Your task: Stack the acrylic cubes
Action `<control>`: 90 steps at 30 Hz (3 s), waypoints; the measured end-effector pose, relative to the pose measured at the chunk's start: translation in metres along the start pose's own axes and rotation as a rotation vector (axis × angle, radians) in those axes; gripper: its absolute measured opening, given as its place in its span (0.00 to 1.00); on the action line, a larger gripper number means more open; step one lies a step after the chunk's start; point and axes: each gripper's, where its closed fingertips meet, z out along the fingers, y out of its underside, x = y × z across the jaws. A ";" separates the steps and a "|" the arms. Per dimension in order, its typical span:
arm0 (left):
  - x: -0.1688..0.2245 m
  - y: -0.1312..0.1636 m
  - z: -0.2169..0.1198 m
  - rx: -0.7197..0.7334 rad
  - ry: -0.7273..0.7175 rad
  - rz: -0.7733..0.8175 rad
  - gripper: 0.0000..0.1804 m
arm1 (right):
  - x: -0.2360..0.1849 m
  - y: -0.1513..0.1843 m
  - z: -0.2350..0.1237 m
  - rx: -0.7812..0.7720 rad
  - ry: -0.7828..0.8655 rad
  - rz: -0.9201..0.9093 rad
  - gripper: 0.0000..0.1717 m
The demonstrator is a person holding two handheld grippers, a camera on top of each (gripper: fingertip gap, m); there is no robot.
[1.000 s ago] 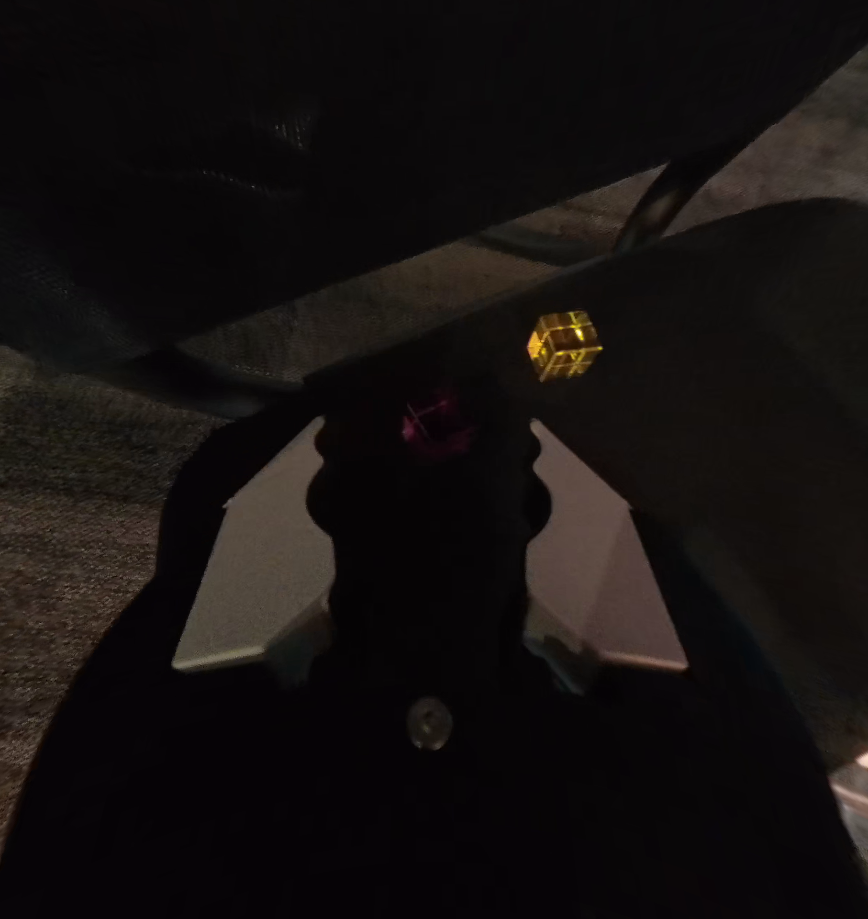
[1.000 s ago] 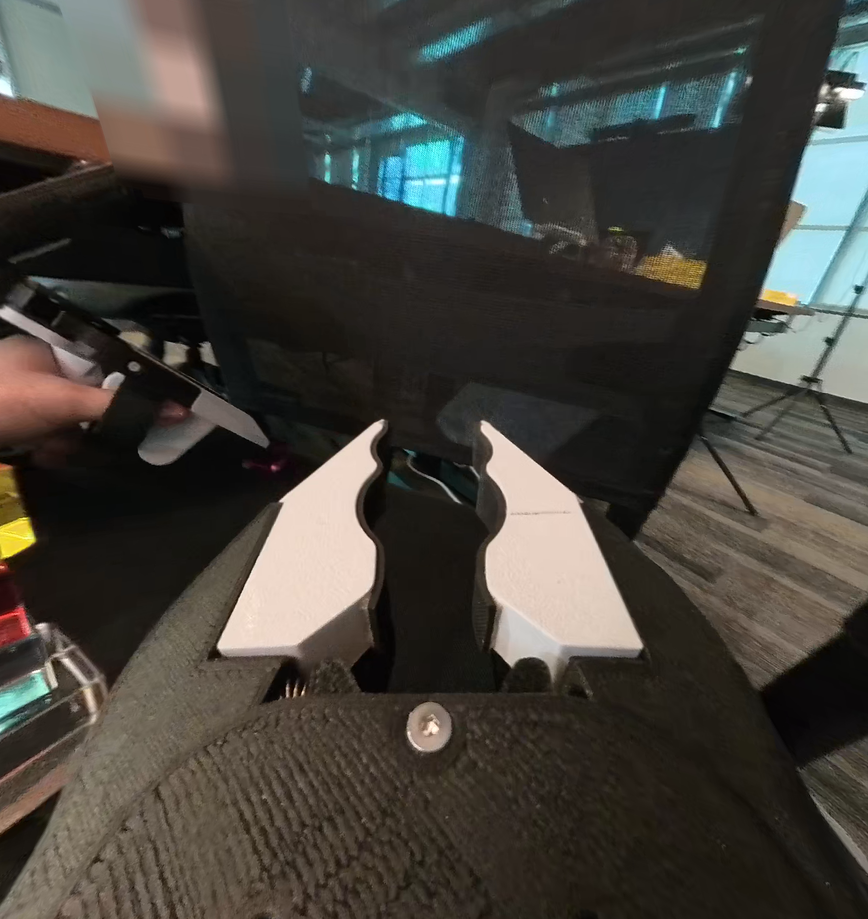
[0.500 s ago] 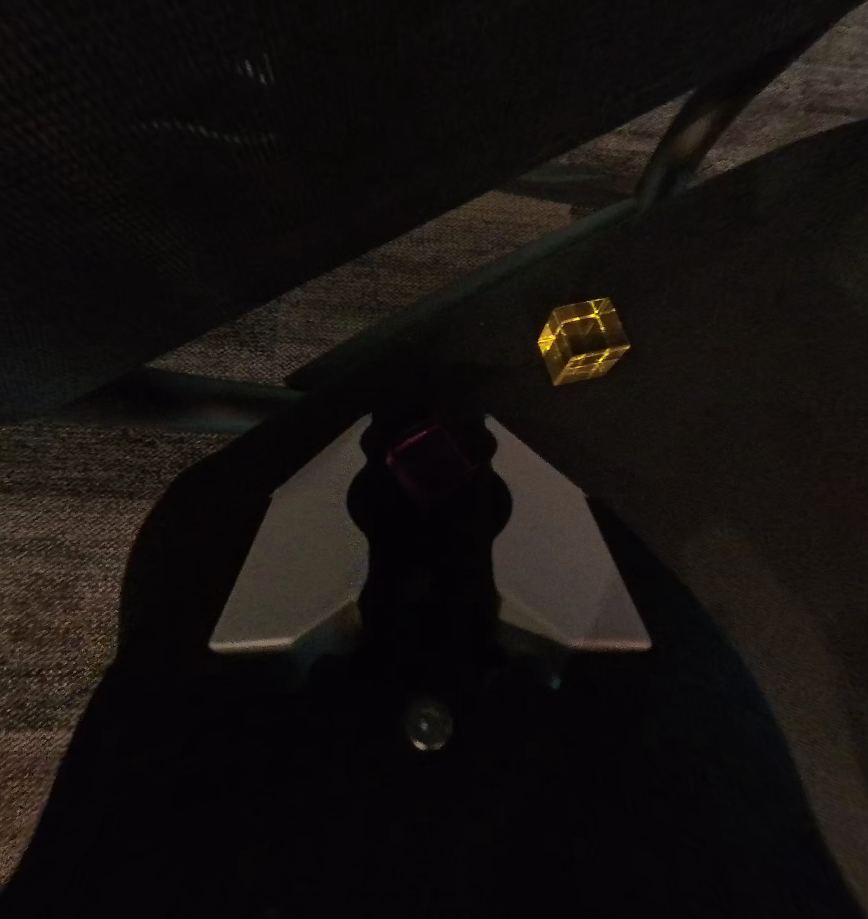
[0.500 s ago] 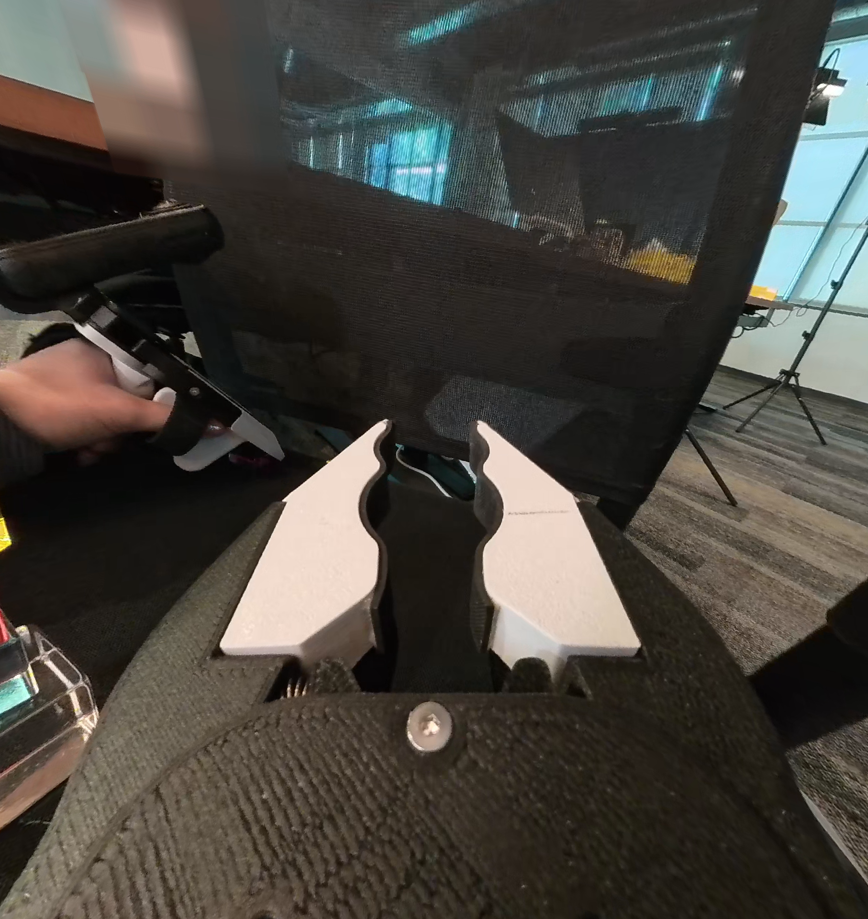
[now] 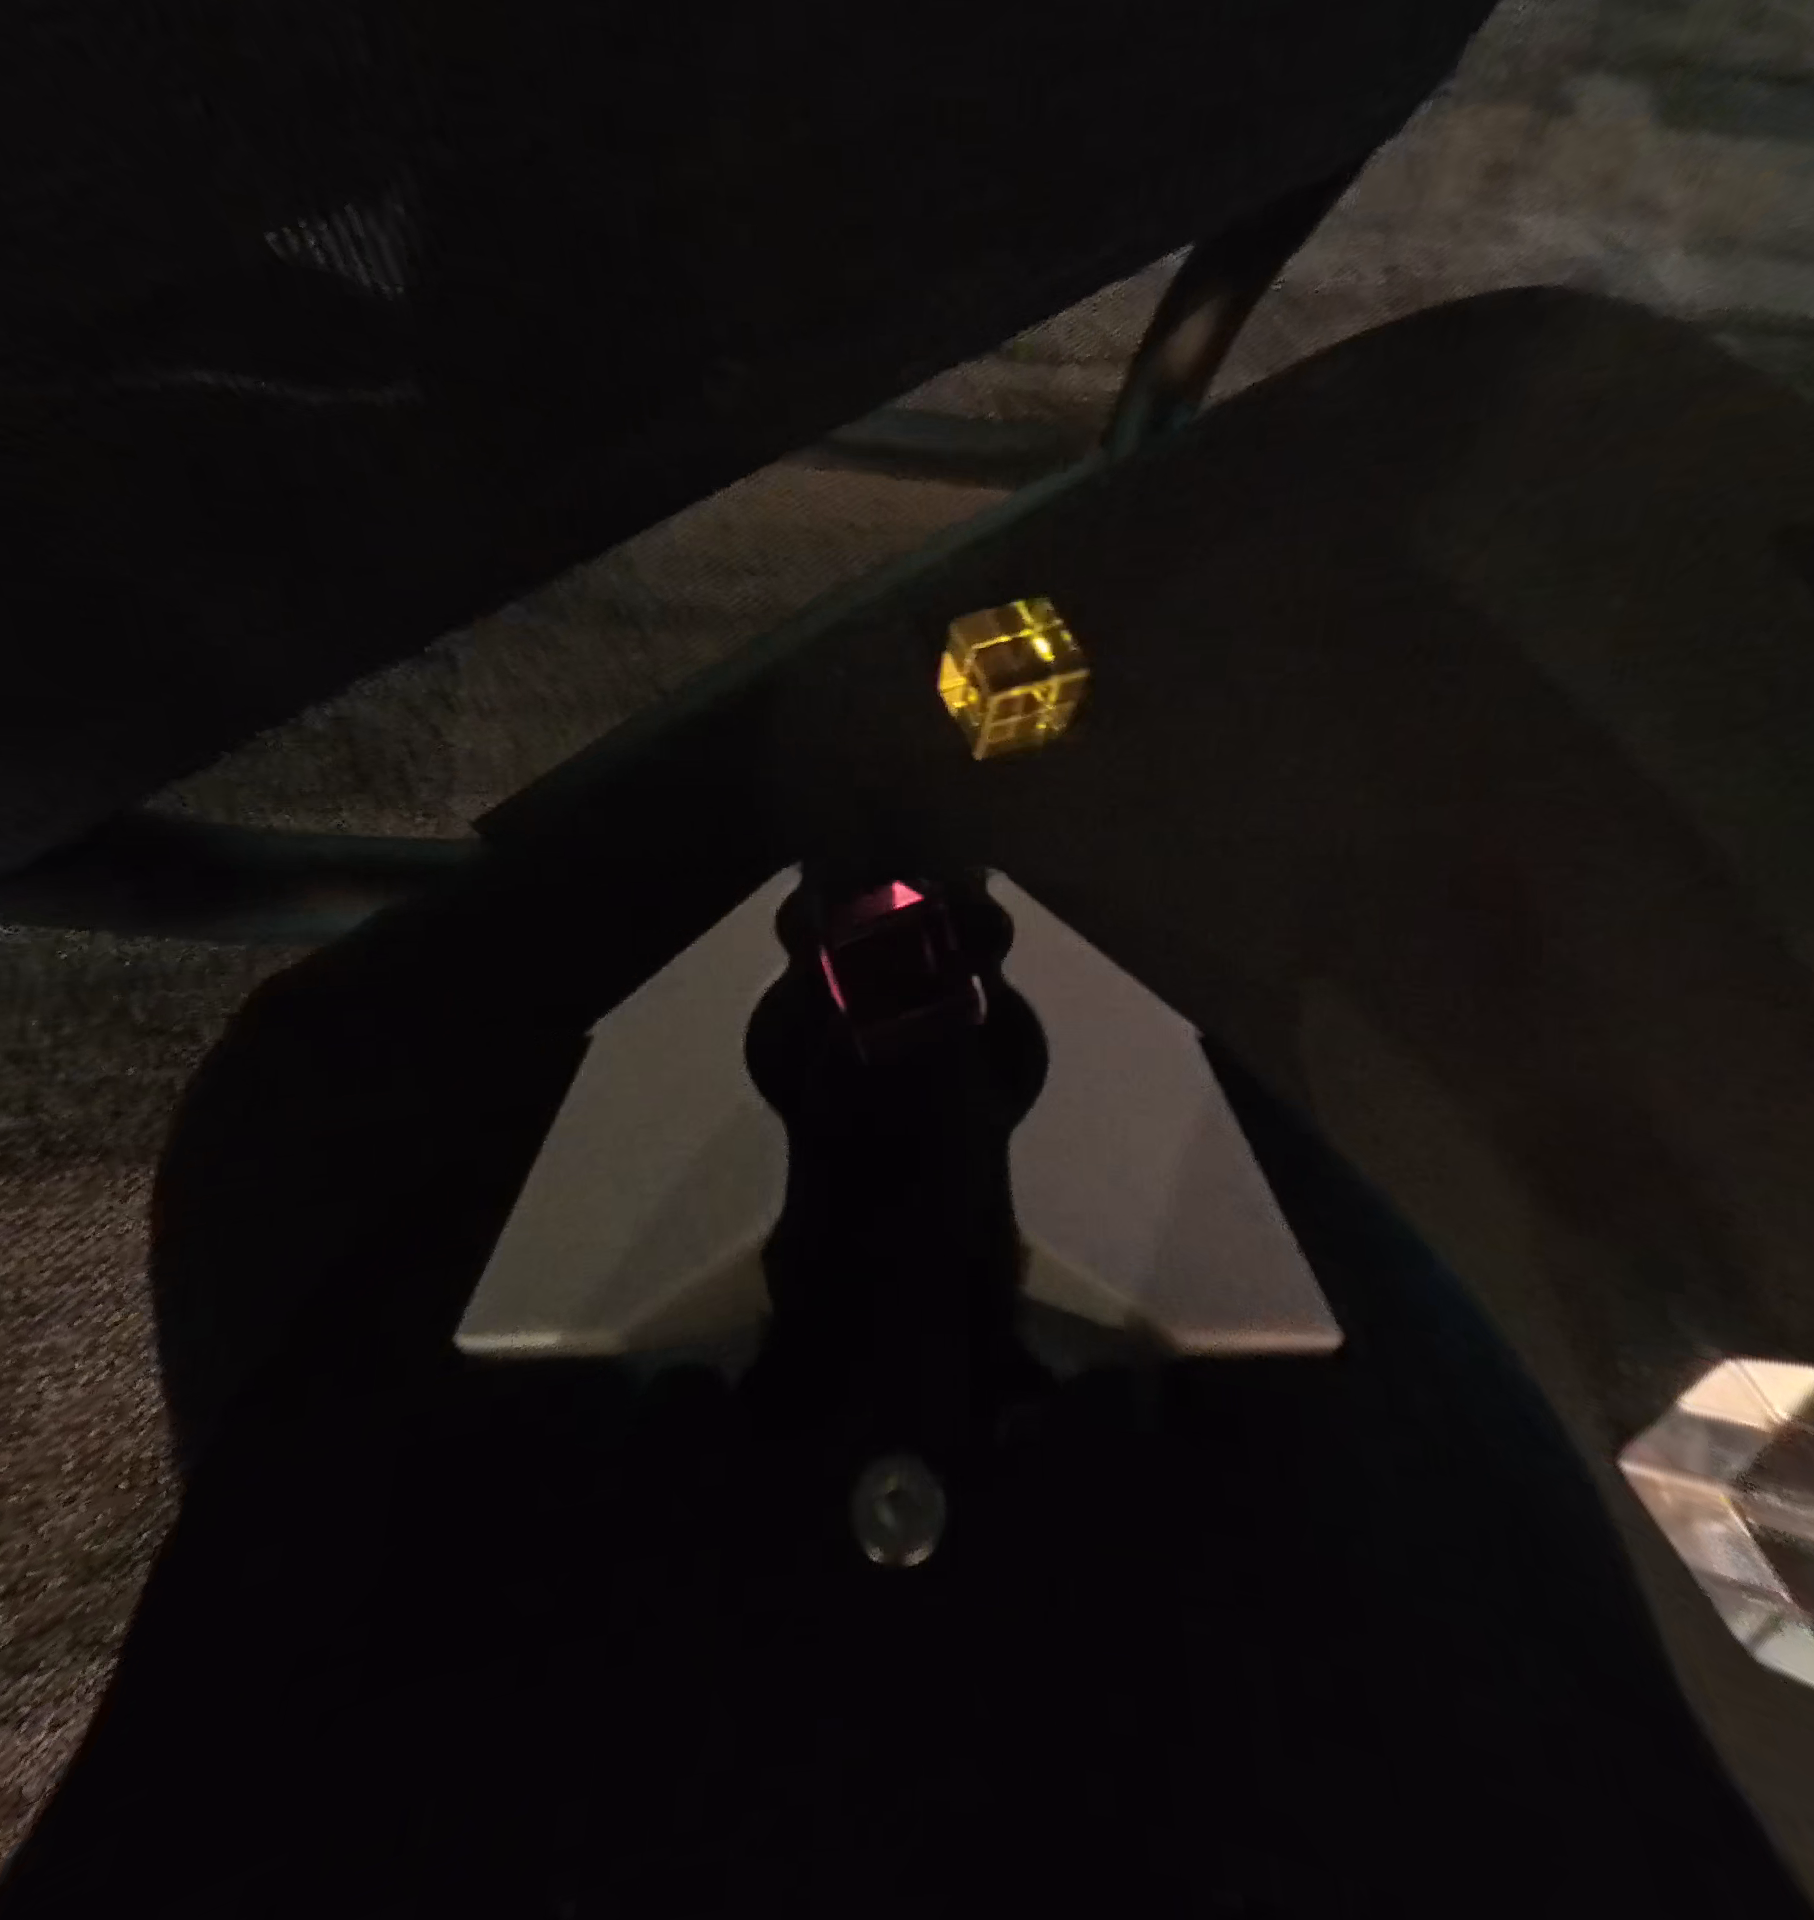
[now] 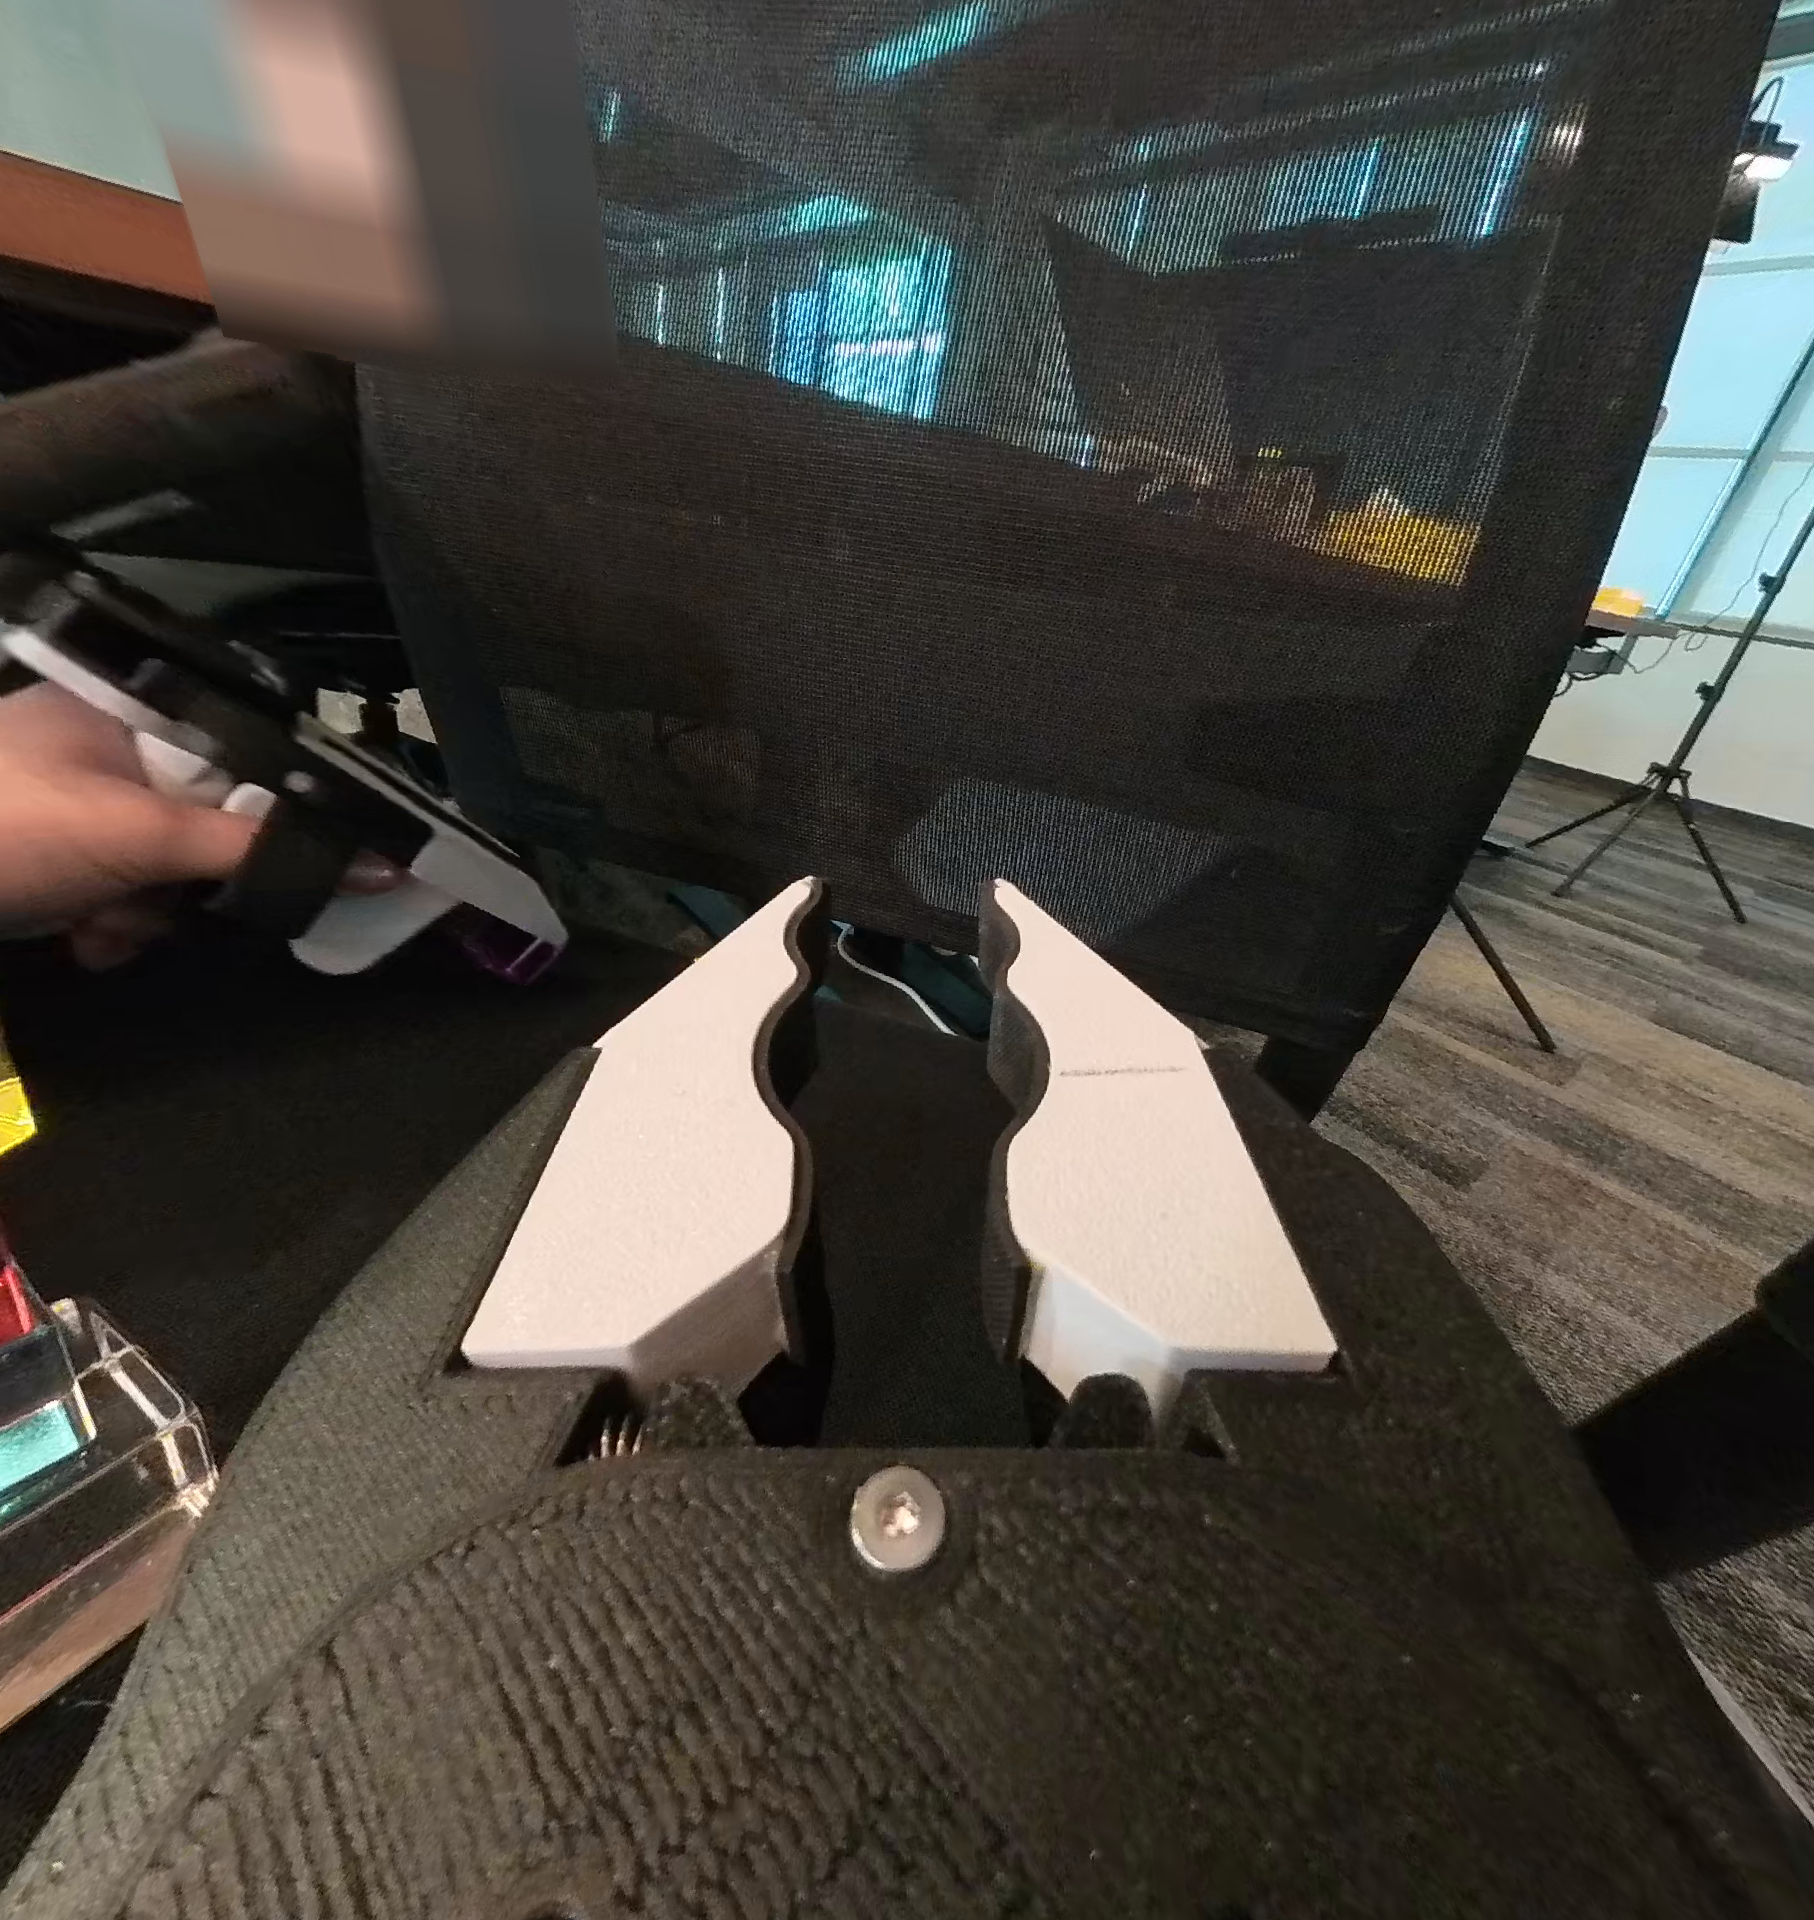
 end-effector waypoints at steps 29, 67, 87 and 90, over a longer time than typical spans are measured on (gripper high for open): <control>0.194 -0.029 -0.176 0.649 0.980 0.306 0.14 | 0.002 0.002 0.000 -0.005 -0.014 0.007 0.16; 0.201 -0.005 -0.144 0.638 0.833 0.445 0.15 | 0.000 0.002 0.000 -0.007 -0.028 0.023 0.16; 0.188 -0.019 -0.169 0.771 0.852 0.351 0.38 | -0.001 0.002 0.000 -0.008 -0.030 0.028 0.16; 0.162 -0.035 -0.163 0.805 0.768 0.210 0.40 | 0.000 0.002 0.000 -0.004 -0.027 0.040 0.16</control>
